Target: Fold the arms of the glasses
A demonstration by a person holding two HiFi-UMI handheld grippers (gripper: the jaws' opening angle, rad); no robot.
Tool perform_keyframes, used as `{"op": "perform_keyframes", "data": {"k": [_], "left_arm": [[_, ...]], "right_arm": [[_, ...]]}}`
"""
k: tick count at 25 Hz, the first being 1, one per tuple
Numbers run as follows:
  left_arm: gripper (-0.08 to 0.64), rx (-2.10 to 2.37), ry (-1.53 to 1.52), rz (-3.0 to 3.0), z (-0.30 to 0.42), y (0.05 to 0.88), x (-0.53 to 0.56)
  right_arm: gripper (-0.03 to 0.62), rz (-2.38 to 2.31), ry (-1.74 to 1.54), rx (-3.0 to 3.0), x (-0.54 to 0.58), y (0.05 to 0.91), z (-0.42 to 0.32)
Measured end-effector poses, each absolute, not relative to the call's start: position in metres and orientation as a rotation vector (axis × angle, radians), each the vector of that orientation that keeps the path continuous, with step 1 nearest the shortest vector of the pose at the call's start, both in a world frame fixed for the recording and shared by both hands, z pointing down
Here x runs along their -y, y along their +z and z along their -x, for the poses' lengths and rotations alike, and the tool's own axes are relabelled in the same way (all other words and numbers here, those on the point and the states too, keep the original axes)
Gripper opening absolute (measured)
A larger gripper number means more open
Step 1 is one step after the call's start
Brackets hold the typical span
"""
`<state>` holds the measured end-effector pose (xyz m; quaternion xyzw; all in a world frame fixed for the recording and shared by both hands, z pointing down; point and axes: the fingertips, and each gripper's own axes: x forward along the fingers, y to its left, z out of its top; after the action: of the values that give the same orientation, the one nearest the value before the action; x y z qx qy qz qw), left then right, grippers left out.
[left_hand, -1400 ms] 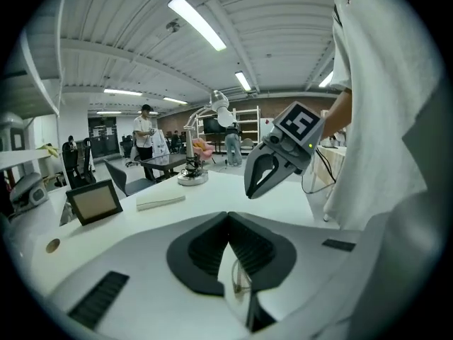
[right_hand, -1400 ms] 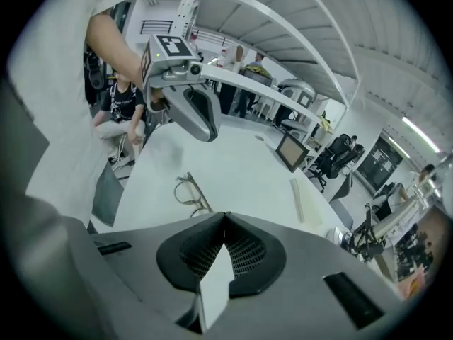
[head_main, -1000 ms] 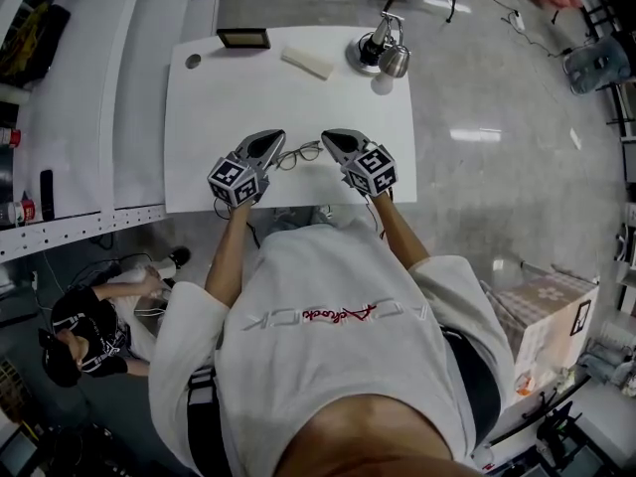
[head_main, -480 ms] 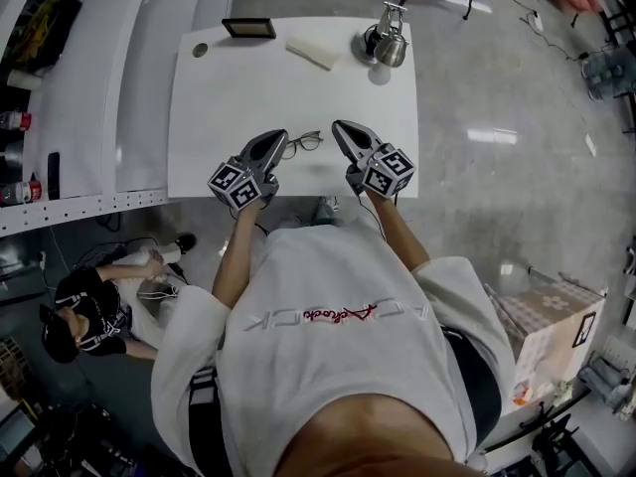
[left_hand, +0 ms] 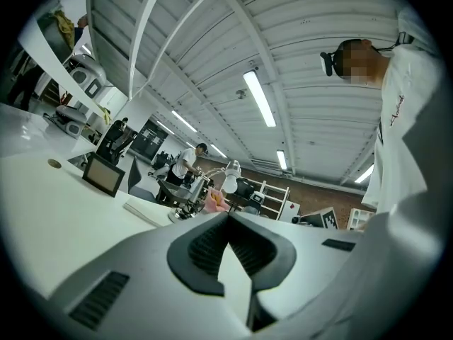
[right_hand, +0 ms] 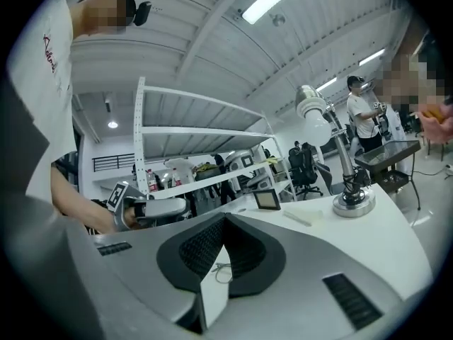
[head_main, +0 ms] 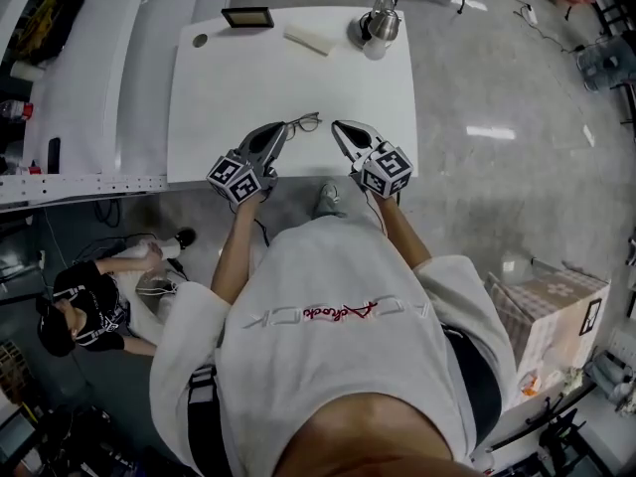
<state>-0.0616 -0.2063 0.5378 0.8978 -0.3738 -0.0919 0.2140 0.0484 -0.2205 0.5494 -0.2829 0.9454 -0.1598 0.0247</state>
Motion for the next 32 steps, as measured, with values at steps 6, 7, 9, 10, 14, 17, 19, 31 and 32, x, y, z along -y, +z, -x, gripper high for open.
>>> {"op": "perform_keyframes", "data": {"k": [6,7,9,10,14,17,19,31,32], "left_arm": [[0.028,1.033,-0.235,-2.534,0.064,0.541,0.143],[0.028,1.037,-0.233,-2.534,0.065,0.543,0.131],[0.028,1.049,-0.237,-2.532,0.068,0.545,0.109],[0.028,1.057,-0.242,-2.529,0.068,0.545,0.098],[0.028,1.085,-0.254,-2.512,0.061,0.547,0.048],[0.028,1.098,-0.251,-2.517,0.058,0.545,0.015],[0.028,1.103,-0.245,-2.518,0.057,0.545,-0.005],[0.028,1.088,-0.248,-2.522,0.039,0.554,-0.077],[0.028,1.083,-0.246,-2.526,0.037,0.555,-0.08]], "right_arm": [[0.032,0.913,-0.469,-2.95,0.158,0.559,-0.052],[0.032,0.924,-0.469,-2.95,0.147,0.561,-0.053],[0.032,0.933,-0.461,-2.956,0.125,0.562,-0.054],[0.032,0.929,-0.455,-2.964,0.114,0.563,-0.054],[0.032,0.923,-0.449,-2.993,0.066,0.567,-0.061],[0.032,0.93,-0.422,-3.006,0.037,0.564,-0.061],[0.032,0.936,-0.402,-3.02,0.017,0.564,-0.06],[0.032,1.0,-0.334,-3.018,-0.054,0.558,-0.077],[0.032,1.008,-0.33,-3.015,-0.057,0.558,-0.08]]}}
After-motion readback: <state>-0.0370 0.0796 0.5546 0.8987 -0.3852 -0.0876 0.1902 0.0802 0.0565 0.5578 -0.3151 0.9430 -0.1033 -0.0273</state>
